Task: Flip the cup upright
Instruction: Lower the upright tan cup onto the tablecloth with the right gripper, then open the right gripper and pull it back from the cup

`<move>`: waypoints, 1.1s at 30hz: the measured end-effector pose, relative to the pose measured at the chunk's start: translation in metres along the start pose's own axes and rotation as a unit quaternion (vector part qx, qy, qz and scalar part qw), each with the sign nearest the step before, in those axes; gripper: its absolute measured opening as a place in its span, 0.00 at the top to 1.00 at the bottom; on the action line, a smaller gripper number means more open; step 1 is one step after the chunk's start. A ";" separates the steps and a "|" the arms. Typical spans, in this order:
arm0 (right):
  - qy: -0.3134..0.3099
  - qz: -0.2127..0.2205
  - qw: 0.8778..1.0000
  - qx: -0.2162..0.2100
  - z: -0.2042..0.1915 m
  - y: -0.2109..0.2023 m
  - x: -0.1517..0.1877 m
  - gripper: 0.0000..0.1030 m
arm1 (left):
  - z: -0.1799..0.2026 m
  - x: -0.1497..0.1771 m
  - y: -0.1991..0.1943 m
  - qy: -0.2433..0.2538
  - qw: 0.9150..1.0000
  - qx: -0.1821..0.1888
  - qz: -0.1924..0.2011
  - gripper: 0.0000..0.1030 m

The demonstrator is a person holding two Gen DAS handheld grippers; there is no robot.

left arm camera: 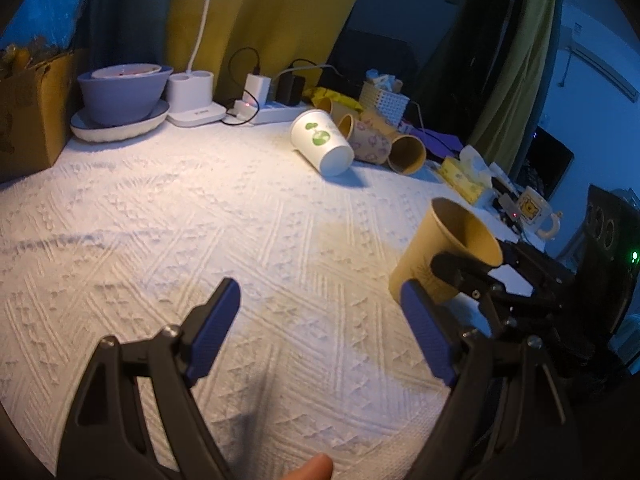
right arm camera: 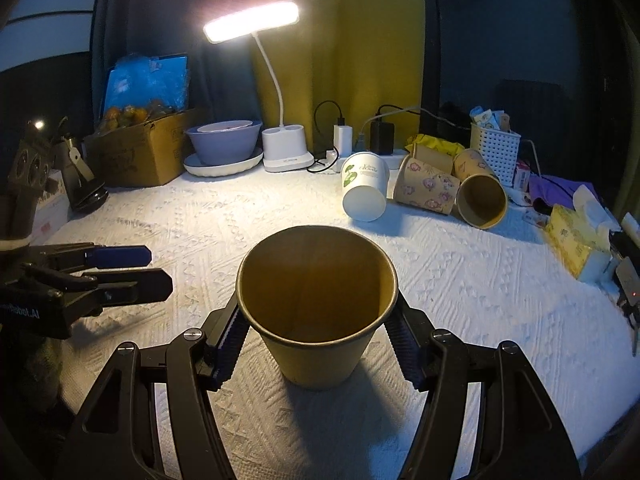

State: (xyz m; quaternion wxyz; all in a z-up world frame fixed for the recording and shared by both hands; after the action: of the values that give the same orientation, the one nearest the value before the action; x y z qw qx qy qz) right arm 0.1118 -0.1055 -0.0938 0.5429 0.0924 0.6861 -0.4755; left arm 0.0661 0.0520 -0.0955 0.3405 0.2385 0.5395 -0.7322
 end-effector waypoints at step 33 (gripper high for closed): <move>0.036 0.071 0.996 0.042 -0.005 -0.127 -0.049 0.14 | 0.069 -0.027 -0.114 0.058 0.979 0.015 0.194 0.03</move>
State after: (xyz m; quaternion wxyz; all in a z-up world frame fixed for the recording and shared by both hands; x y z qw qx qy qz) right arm 0.0464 -0.1496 0.0169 0.5460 0.1801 0.6762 -0.4606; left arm -0.0008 0.0136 0.0166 0.4402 0.3858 0.4911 -0.6452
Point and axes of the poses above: each gripper's, at about its wrist camera, not at the fingertips, and y roughly the way its jaws point, z to its right, x to its underside, the point moved 5 cm from there along y, roughly the way its jaws point, and after that the axes turned 4 degrees about -z, right-handed, at the moved point
